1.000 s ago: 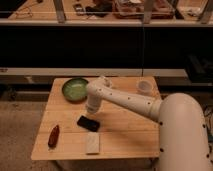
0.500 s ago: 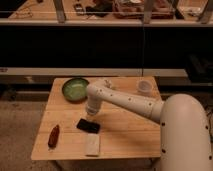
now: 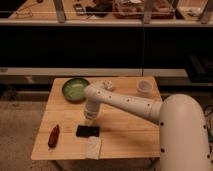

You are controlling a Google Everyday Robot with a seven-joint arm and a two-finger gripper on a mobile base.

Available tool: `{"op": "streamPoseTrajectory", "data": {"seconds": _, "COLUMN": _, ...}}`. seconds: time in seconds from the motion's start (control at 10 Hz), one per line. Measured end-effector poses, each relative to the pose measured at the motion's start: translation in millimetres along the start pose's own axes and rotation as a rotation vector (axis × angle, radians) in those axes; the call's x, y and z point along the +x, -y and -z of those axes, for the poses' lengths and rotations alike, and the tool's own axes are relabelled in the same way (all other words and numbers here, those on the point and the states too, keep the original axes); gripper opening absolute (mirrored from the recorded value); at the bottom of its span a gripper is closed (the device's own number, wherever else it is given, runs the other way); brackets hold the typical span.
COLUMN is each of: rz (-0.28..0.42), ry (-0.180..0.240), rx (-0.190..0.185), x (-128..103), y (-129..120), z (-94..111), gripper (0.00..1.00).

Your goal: Push the eraser across the table

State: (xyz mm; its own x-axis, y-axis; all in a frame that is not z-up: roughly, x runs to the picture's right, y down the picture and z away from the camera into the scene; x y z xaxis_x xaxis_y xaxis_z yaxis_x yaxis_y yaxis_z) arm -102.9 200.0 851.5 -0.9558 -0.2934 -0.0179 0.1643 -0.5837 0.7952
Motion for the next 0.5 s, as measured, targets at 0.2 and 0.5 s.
{"op": "streamPoseTrajectory", "data": {"seconds": 0.2, "rz": 0.012, "ry": 0.009, "rx": 0.009, "x": -0.5, "y": 3.3, "z": -2.7, "gripper": 0.0}}
{"op": "streamPoseTrajectory", "data": {"seconds": 0.5, "rz": 0.021, "ry": 0.022, "rx": 0.01, "x": -3.6, "y": 7.2, "z": -3.5, "gripper": 0.0}}
